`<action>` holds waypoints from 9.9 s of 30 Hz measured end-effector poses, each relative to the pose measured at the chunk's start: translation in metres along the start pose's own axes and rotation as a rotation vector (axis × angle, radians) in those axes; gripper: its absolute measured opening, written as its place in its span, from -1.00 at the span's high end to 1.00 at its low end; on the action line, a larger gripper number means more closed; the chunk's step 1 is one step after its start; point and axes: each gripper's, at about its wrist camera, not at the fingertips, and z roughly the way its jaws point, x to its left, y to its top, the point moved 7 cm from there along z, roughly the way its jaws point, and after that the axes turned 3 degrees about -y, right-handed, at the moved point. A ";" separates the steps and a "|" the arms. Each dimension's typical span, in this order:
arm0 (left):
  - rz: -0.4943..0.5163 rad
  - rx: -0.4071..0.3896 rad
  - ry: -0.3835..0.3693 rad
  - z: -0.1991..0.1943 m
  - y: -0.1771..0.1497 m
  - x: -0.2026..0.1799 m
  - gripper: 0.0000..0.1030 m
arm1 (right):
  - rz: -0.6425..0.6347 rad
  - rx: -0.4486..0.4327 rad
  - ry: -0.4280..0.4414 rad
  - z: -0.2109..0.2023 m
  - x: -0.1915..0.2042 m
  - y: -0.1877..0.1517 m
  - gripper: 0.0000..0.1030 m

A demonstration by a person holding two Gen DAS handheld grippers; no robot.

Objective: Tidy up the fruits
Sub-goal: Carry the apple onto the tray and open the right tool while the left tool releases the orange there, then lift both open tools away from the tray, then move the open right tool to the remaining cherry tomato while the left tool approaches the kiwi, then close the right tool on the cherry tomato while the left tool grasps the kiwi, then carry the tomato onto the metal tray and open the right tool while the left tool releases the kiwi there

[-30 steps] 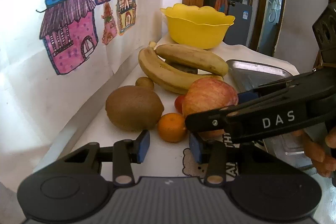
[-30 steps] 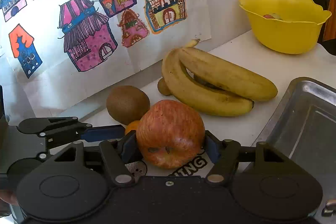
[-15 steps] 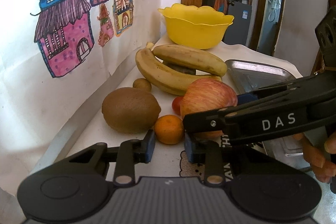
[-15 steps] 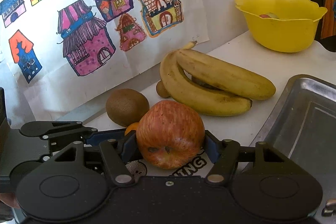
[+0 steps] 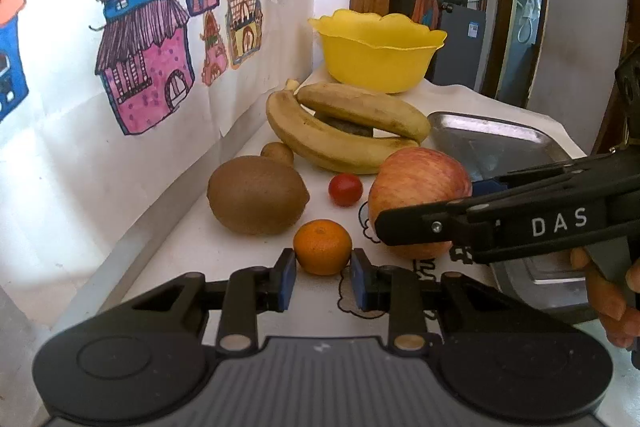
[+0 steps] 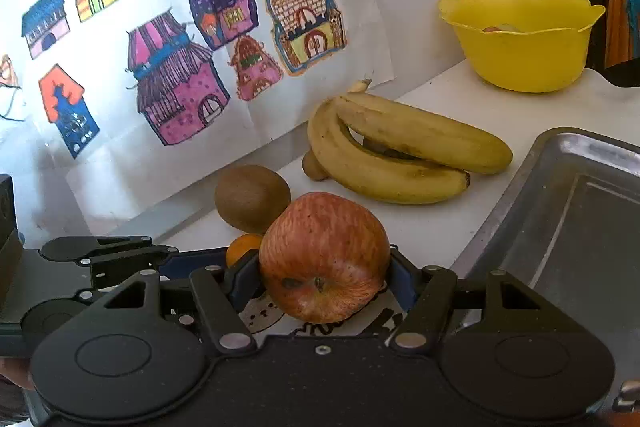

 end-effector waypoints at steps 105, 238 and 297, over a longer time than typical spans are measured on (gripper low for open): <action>0.006 -0.207 -0.060 -0.133 -0.008 -0.120 -0.99 | -0.019 -0.251 -0.522 -0.274 -0.005 -0.087 -0.99; 0.034 -0.035 0.066 0.023 0.021 0.036 -0.23 | -0.055 0.031 -0.135 0.053 0.002 0.021 0.28; 0.069 -0.005 -0.083 -0.108 -0.074 -0.099 -0.18 | -0.022 -0.064 -0.126 -0.173 0.025 -0.105 0.47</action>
